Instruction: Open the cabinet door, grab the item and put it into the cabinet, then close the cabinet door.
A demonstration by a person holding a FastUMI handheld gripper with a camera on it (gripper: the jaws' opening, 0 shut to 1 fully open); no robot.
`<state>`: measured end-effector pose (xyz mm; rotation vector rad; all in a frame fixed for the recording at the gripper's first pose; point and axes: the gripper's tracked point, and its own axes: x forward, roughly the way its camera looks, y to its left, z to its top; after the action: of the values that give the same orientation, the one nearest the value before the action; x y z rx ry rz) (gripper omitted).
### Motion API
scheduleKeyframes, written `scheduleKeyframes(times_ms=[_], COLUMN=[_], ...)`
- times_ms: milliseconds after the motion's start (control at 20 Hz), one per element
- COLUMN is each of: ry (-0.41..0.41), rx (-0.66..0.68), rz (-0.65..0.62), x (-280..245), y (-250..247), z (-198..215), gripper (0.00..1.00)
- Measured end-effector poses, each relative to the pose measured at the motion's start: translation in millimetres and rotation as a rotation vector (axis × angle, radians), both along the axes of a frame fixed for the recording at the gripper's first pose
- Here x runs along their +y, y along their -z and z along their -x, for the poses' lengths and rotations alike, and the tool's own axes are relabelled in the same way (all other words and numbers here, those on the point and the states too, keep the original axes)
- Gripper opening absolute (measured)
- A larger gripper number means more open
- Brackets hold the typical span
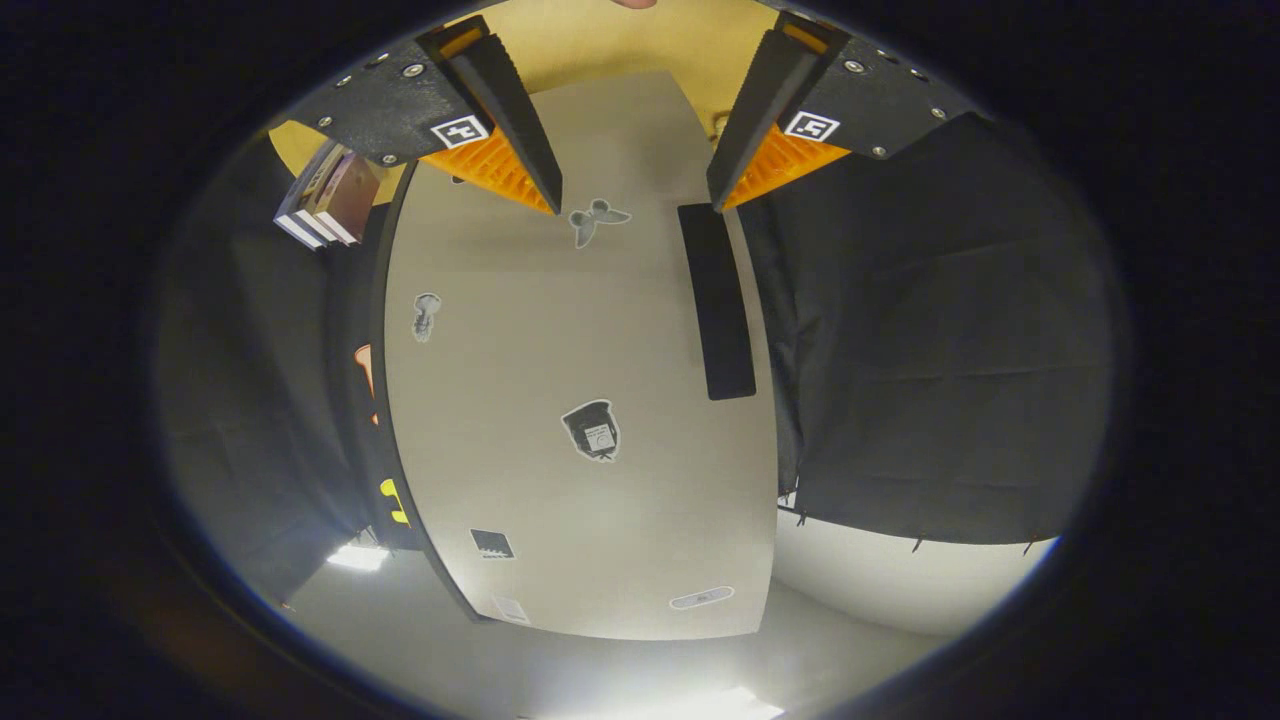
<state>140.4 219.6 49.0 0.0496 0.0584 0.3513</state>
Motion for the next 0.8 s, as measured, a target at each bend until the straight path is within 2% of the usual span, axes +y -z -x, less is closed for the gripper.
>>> scheduleKeyframes(times_ms=[400,800], ry=[0.132,0.111], rx=[0.021,0.013], rz=[0.029,0.047], x=[-23.9,-16.1], y=[11.2,13.4], z=[-19.7,-28.3], gripper=[0.91,0.91])
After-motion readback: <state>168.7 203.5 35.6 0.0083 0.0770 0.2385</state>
